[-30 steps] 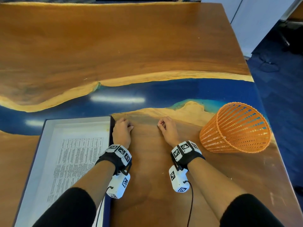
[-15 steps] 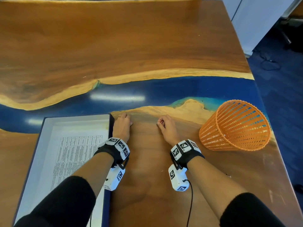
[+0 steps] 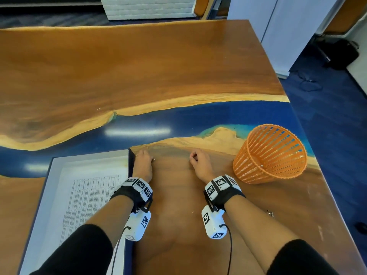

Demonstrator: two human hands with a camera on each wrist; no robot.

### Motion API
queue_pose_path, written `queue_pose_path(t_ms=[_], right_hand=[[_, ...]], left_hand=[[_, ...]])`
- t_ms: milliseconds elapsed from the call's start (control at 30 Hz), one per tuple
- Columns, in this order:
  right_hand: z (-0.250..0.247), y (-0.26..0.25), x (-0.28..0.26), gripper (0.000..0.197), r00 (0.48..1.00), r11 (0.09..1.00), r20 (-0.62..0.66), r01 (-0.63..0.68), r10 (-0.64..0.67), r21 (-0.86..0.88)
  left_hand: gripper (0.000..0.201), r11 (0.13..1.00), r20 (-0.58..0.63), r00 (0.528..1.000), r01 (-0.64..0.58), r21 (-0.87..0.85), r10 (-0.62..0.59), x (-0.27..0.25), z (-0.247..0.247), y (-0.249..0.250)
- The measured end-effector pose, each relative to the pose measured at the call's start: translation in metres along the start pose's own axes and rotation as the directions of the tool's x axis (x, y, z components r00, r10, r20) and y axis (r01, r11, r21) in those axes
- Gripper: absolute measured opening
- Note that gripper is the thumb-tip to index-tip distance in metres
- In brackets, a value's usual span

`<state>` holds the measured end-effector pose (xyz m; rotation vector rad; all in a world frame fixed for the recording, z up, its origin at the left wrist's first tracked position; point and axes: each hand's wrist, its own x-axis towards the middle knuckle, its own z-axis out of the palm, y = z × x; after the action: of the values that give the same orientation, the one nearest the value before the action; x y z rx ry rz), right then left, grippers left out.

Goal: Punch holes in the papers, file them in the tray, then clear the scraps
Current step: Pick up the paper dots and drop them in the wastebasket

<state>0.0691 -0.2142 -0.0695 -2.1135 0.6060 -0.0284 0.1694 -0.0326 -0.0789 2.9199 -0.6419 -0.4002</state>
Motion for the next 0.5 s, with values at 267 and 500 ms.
queue_pose_path(t_ms=[267, 500], right_hand=[[0.0036, 0.0056, -0.002, 0.01, 0.999, 0.999, -0.036, 0.005, -0.004, 0.043], [0.0076, 0.0106, 0.0006, 0.009, 0.999, 0.999, -0.045, 0.024, -0.023, 0.029]], left_hand=[[0.014, 0.92, -0.106, 0.993, 0.012, -0.392, -0.058, -0.0058, -0.005, -0.004], [0.01, 0.942, -0.14, 0.987, 0.024, -0.335, -0.076, -0.0024, -0.0069, -0.0007]])
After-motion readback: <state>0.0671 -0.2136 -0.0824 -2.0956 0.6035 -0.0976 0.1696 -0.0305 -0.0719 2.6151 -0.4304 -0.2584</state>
